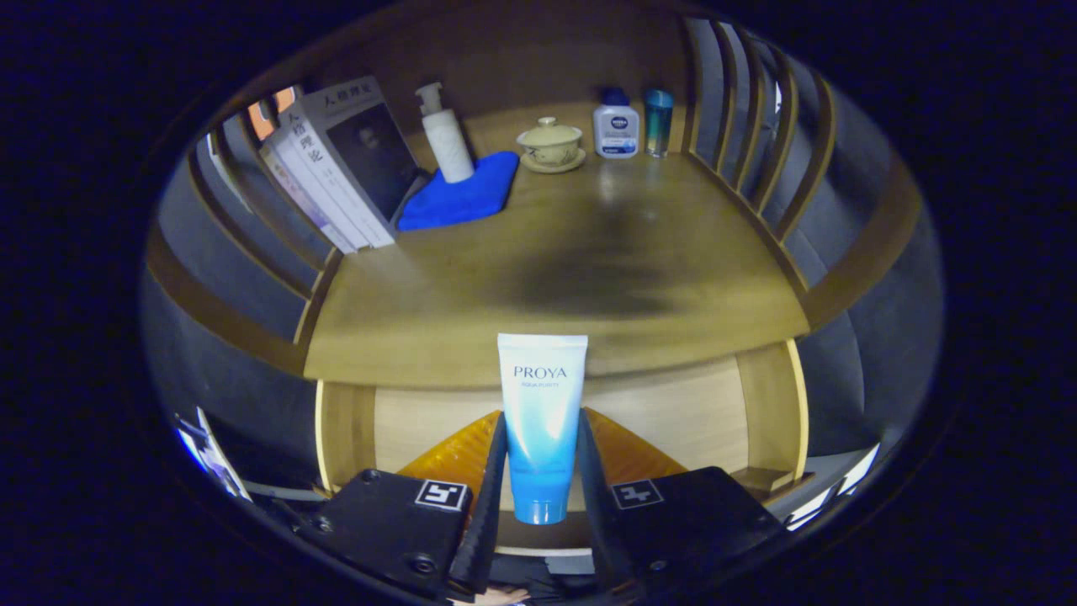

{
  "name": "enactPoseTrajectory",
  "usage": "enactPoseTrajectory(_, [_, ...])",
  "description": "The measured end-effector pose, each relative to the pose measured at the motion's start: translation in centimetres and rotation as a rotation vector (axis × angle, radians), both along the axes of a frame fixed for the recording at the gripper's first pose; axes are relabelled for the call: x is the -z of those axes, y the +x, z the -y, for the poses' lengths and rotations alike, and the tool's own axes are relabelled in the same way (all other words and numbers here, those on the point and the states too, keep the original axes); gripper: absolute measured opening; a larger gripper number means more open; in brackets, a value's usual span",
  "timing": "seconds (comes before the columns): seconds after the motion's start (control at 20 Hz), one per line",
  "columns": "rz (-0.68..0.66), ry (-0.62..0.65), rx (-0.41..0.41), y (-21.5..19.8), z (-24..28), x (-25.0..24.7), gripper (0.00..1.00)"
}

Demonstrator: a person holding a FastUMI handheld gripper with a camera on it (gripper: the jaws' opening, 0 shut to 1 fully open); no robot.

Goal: Pull open the drawer, take out the items inside it, and place them on the countertop above the cabinet.

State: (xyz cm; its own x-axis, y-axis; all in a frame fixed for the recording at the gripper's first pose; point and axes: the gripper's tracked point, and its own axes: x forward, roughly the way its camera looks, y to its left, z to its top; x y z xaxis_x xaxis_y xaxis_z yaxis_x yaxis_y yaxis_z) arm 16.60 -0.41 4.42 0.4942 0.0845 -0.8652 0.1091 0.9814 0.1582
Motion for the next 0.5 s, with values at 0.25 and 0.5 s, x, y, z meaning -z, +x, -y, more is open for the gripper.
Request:
enactPoseTrajectory(0.25, [0.005, 0.005, 0.008, 4.4, 0.0, 0.4, 0.48])
enactPoseTrajectory(0.5, [0.047, -0.030, -0.005, 7.6, -0.2, 0.2, 0.48])
